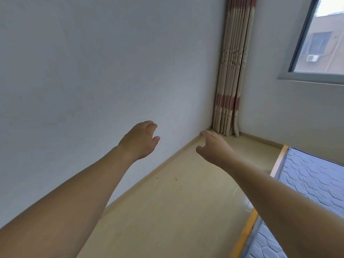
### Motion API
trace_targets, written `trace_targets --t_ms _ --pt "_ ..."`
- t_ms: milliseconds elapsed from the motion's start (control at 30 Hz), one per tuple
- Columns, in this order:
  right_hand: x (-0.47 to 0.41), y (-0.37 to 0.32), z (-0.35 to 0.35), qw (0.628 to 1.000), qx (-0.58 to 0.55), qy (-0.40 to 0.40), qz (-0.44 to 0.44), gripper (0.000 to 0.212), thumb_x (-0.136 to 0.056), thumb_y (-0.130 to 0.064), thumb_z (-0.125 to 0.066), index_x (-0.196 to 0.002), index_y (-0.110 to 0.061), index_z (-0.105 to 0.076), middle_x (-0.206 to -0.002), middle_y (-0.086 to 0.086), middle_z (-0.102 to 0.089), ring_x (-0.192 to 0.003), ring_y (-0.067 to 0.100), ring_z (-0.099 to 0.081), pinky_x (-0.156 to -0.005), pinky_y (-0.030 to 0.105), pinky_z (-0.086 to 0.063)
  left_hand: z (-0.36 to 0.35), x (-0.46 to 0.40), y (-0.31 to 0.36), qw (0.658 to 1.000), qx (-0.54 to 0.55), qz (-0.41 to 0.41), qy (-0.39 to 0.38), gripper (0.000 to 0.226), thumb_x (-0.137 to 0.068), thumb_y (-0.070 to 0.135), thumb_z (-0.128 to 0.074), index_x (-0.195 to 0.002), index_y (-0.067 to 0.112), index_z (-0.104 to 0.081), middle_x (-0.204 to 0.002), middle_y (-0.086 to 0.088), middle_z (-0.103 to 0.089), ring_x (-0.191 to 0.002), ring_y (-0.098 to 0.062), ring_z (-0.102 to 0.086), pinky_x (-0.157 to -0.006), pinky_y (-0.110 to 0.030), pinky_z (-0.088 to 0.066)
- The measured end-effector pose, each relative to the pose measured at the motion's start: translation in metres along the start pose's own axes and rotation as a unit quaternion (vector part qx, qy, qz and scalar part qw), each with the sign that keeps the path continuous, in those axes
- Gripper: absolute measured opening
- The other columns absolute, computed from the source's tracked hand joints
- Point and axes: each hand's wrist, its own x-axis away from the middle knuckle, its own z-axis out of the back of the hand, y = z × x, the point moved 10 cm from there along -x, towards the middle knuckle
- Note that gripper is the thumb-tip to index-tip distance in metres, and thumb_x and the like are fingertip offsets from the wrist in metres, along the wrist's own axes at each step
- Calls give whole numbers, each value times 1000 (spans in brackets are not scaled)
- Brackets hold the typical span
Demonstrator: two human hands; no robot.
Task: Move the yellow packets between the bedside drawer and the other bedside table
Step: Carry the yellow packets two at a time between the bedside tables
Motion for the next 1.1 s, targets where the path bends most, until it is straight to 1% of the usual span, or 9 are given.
trace_targets --t_ms 200,300,433,500,633,733,833,967,1100 --pt "-147 -5 -12 998 -36 49 -34 62 -89 -21 -53 -148 -15 -35 -151 1 -38 -122 18 -49 -87 29 -48 -12 -164 -49 997 59 -42 35 53 -103 36 -39 -152 17 -28 -160 2 -26 -146 -18 -23 -114 -34 -26" --pt "-222 -1 -8 997 -18 57 -41 63 -90 -22 -54 -149 -15 -34 -151 3 -38 -127 20 -47 -90 27 -42 -14 -245 -57 994 59 -80 36 54 -103 36 -40 -153 20 -27 -160 3 -25 -146 -17 -22 -114 -34 -25" --pt "-302 33 5 993 -14 74 -94 62 -90 -22 -56 -148 -12 -35 -150 7 -40 -134 24 -42 -101 32 -38 -29 -347 -54 991 76 -108 36 54 -103 34 -41 -152 18 -29 -159 1 -26 -146 -19 -24 -114 -35 -26" --pt "-340 60 8 990 -15 78 -115 56 -89 -20 -56 -142 -9 -41 -145 9 -45 -130 26 -44 -102 36 -39 -50 -398 -41 989 74 -129 20 53 -103 34 -41 -152 18 -29 -159 1 -27 -145 -19 -25 -113 -35 -27" --pt "-420 130 14 985 -3 85 -148 46 -90 -19 -56 -133 -6 -47 -134 13 -51 -121 30 -50 -97 40 -42 -98 -505 1 982 91 -169 6 52 -102 33 -42 -150 16 -32 -158 0 -30 -144 -20 -28 -112 -35 -28" --pt "-494 194 30 985 12 93 -146 48 -90 -15 -55 -136 -8 -45 -137 12 -50 -122 29 -50 -95 35 -42 -131 -593 48 974 102 -204 5 53 -102 33 -44 -150 14 -33 -158 -2 -30 -144 -20 -28 -113 -34 -27" --pt "-570 259 77 982 18 106 -154 54 -90 -15 -54 -143 -11 -41 -141 10 -48 -124 25 -50 -88 26 -38 -133 -692 101 965 118 -234 5 53 -102 32 -46 -150 15 -33 -158 -3 -30 -145 -20 -27 -115 -35 -25" --pt "-660 342 159 972 36 147 -180 55 -92 -19 -56 -144 -11 -41 -143 10 -47 -127 26 -47 -93 29 -39 -114 -825 170 958 131 -250 41 47 -102 29 -47 -145 11 -41 -154 -5 -36 -140 -22 -34 -111 -34 -30" --pt "-740 421 200 964 32 165 -204 58 -91 -21 -56 -147 -13 -38 -146 8 -44 -127 24 -46 -85 24 -33 -150 -936 237 952 129 -278 21 52 -101 29 -48 -148 11 -36 -157 -7 -31 -144 -23 -28 -116 -36 -25"
